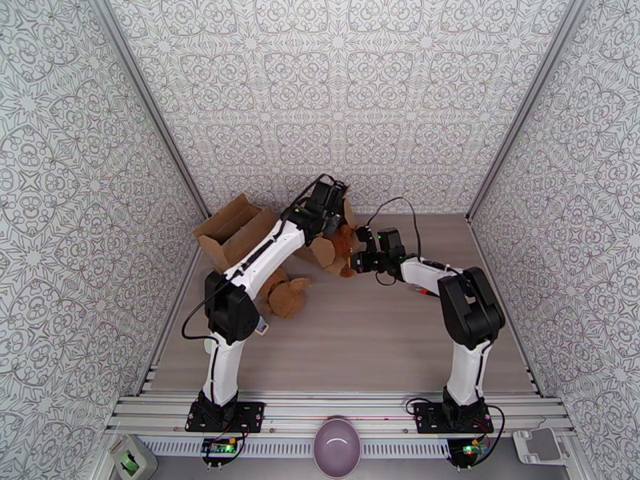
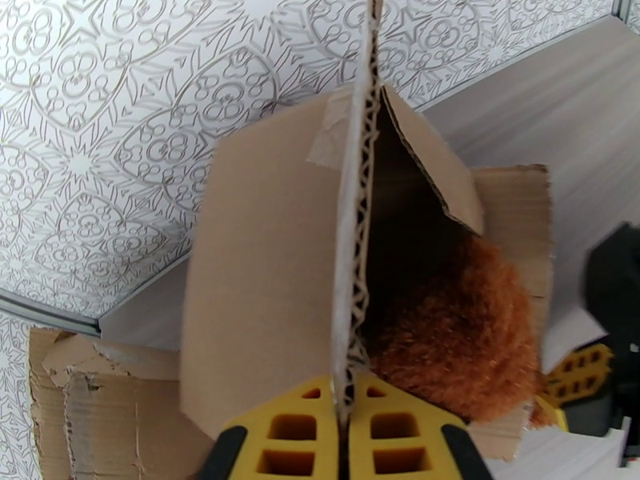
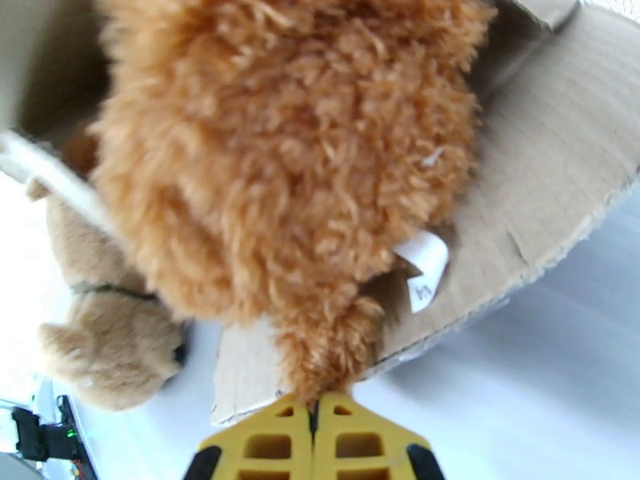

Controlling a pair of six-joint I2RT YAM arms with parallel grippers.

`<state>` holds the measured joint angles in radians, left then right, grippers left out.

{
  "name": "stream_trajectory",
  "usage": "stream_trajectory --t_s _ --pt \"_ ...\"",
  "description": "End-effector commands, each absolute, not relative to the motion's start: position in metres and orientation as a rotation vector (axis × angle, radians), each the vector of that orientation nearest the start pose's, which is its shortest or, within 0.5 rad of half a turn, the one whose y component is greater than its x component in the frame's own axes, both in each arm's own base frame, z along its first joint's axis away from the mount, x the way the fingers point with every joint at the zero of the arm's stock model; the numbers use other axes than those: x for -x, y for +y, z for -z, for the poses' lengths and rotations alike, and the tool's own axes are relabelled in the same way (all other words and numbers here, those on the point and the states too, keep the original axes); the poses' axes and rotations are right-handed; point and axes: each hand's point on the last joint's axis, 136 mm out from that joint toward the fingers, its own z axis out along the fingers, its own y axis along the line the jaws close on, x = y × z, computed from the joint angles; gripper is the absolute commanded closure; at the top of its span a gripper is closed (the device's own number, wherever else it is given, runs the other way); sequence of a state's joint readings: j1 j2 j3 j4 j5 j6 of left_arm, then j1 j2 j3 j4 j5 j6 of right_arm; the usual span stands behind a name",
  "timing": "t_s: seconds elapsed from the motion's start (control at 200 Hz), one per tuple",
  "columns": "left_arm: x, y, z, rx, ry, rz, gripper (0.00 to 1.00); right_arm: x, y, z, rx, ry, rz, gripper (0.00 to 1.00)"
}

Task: Unpack the express box

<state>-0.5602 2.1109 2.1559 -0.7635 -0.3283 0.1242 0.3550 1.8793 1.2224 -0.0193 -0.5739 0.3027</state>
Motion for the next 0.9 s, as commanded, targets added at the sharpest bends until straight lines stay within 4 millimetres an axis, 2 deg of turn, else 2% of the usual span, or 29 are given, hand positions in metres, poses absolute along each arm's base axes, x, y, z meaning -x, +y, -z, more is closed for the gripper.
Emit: stream_trajectory --t_s 0.0,0.11,0.155,0.225,0.335,0.4,0.495,0.585,0.65,0.735,0.815,0.865,0.895 --pt "-0.528 -0.246 -0.298 -0.475 2.096 -0.093 1.0 -0.426 0.248 -0.21 0.371 2.111 -1.026 1.0" --pt "-0.533 -0.244 -0.293 -0.466 2.117 -0.074 1.0 -0.426 0.219 -0.27 0.308 1.998 -0.964 1.0" --pt "-0.535 -0.244 -0.29 -0.46 2.127 -0.058 1.0 -0.426 0.208 -0.287 0.295 1.973 -0.922 1.0" --pt "-0.537 -0.244 -0.287 -0.448 2.139 -0.026 1.0 -0.427 0.194 -0.302 0.281 1.984 -0.86 1.0" --pt "-0.54 -0.243 -0.288 -0.414 2.156 0.036 1.0 -0.431 0.157 -0.329 0.166 1.933 -0.763 1.0" --pt "-0.542 -0.241 -0.292 -0.384 2.157 0.094 1.0 -0.435 0.141 -0.339 0.122 1.922 -0.75 1.0" --pt "-0.546 -0.235 -0.297 -0.32 2.177 0.16 1.0 -0.438 0.126 -0.361 0.096 1.896 -0.7 1.0" --pt "-0.549 -0.227 -0.285 -0.264 2.231 0.192 1.0 -0.436 0.114 -0.39 0.079 1.836 -0.663 1.0" --pt "-0.549 -0.225 -0.276 -0.228 2.264 0.215 1.0 -0.435 0.115 -0.406 0.083 1.799 -0.677 1.0" --pt "-0.55 -0.224 -0.27 -0.172 2.288 0.243 1.0 -0.435 0.111 -0.411 0.035 1.786 -0.684 1.0" --pt "-0.551 -0.226 -0.273 -0.128 2.287 0.317 1.0 -0.434 0.106 -0.421 0.024 1.744 -0.663 1.0" --pt "-0.552 -0.229 -0.275 -0.113 2.283 0.365 1.0 -0.438 0.11 -0.415 0.043 1.78 -0.671 1.0" --pt "-0.552 -0.232 -0.277 -0.108 2.279 0.392 1.0 -0.443 0.114 -0.402 0.057 1.829 -0.683 1.0"
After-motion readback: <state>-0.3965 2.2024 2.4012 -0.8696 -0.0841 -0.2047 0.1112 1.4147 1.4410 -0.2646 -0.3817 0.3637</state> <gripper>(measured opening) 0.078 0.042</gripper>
